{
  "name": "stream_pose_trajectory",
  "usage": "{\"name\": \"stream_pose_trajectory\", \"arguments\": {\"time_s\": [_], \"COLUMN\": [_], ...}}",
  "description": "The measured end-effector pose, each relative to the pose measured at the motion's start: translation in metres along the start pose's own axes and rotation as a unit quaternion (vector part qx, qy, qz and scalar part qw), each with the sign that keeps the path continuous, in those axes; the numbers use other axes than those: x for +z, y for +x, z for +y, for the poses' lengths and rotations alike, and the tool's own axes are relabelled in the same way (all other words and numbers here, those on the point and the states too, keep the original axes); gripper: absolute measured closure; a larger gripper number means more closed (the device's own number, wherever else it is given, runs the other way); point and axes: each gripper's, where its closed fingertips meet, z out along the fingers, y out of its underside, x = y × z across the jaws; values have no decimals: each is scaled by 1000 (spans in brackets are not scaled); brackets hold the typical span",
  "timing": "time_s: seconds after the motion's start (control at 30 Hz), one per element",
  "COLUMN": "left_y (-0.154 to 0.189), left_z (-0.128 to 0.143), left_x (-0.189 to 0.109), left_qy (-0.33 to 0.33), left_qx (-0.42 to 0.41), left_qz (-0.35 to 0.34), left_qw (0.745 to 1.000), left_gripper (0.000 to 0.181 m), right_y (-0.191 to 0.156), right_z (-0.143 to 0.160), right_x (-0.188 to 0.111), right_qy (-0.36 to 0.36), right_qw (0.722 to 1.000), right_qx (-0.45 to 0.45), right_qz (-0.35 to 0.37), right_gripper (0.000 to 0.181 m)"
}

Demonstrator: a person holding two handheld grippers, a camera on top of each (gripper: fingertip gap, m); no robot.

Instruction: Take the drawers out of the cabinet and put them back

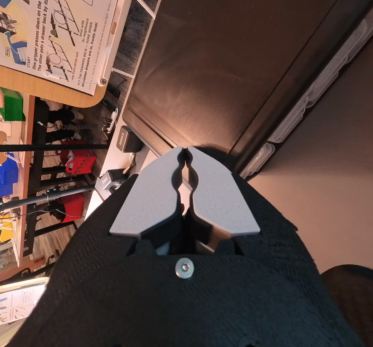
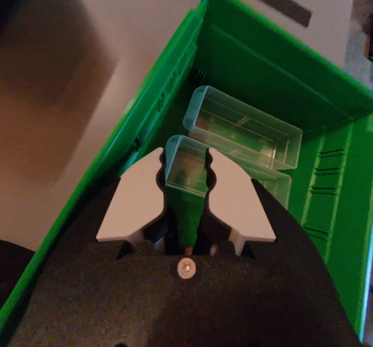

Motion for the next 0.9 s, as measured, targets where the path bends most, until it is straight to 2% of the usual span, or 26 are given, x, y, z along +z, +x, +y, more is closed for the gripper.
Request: {"name": "stream_pose_trajectory", "arguments": {"time_s": [0.07, 0.13, 0.23, 0.33, 0.4, 0.63, 0.9], "left_y": [0, 0, 0, 0, 0, -1, -2], "left_z": [0, 0, 0, 0, 0, -1, -2], "left_x": [0, 0, 0, 0, 0, 1, 2], "left_qy": [0, -1, -2, -5, -6, -15, -8], "left_qx": [1, 2, 3, 6, 7, 15, 12], "left_qz": [-1, -3, -6, -8, -10, -16, -18], "left_qw": [1000, 1000, 1000, 1000, 1000, 1000, 1000], "left_gripper": [181, 181, 181, 181, 181, 181, 181], "right_y": [8, 16, 28, 15, 3, 2, 11], "right_z": [-8, -8, 18, 58, 68, 62, 60], "right_x": [-17, -31, -39, -27, -15, 19, 23], "right_qy": [39, 55, 2, -105, -130, -139, -137], "right_qw": [999, 997, 998, 994, 991, 990, 990], "right_qx": [26, 46, 57, 37, 11, 26, 31], "right_qz": [-1, -1, 17, -12, -24, -1, 27], "right_gripper": [132, 132, 149, 149, 149, 148, 148]}}
